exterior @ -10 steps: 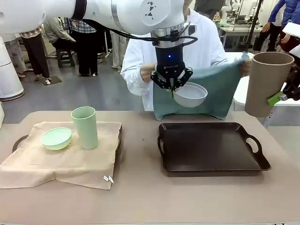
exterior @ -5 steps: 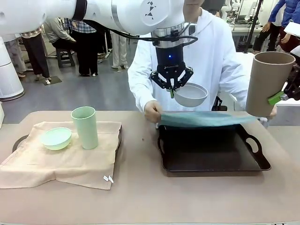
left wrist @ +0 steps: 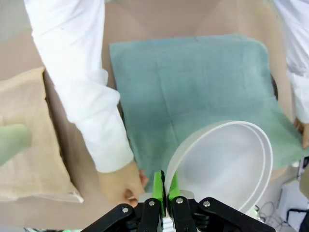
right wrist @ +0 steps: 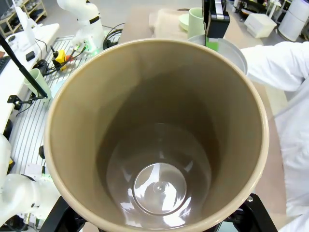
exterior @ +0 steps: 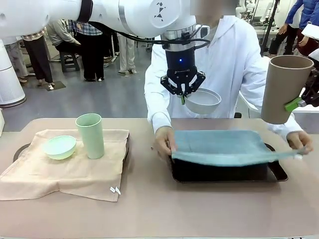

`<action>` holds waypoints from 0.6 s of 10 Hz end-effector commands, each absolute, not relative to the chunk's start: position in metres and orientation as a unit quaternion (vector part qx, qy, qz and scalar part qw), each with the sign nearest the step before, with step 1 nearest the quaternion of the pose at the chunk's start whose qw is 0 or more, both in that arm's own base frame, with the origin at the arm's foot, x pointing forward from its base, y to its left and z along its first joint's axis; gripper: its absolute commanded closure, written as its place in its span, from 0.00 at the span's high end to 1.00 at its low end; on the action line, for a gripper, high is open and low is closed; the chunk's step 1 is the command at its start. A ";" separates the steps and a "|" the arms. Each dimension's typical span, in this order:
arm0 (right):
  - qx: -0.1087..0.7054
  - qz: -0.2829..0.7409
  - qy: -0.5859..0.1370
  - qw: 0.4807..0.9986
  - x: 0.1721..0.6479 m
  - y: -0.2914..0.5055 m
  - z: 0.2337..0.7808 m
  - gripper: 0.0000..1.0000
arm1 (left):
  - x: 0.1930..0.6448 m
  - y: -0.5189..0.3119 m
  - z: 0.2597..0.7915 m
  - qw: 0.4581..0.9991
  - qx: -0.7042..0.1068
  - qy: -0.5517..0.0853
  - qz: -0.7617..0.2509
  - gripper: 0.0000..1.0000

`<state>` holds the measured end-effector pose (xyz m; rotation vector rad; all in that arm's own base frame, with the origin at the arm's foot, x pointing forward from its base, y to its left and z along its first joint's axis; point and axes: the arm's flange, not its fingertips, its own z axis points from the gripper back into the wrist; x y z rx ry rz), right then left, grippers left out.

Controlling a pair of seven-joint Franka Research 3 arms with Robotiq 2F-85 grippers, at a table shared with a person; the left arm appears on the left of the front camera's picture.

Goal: Set up a tray with a mat and arrange the tableware.
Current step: Place the Picnic Bowl and Reusable plastic cup back onto the Handle tray in front of the human's position.

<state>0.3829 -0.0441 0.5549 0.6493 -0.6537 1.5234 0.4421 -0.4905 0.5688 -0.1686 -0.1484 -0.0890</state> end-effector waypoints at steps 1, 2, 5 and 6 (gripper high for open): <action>0.279 0.669 -0.283 0.628 0.383 -0.043 0.555 0.00 | 0.443 -0.490 0.570 0.993 -0.080 -0.079 -0.047 0.00; 0.279 0.669 -0.283 0.628 0.383 -0.043 0.555 0.00 | 0.443 -0.490 0.570 0.993 -0.080 -0.079 -0.047 0.00; 0.279 0.669 -0.283 0.628 0.383 -0.043 0.555 0.00 | 0.443 -0.490 0.570 0.993 -0.080 -0.079 -0.047 0.00; 0.279 0.669 -0.283 0.628 0.383 -0.043 0.555 0.00 | 0.443 -0.490 0.570 0.993 -0.080 -0.079 -0.047 0.00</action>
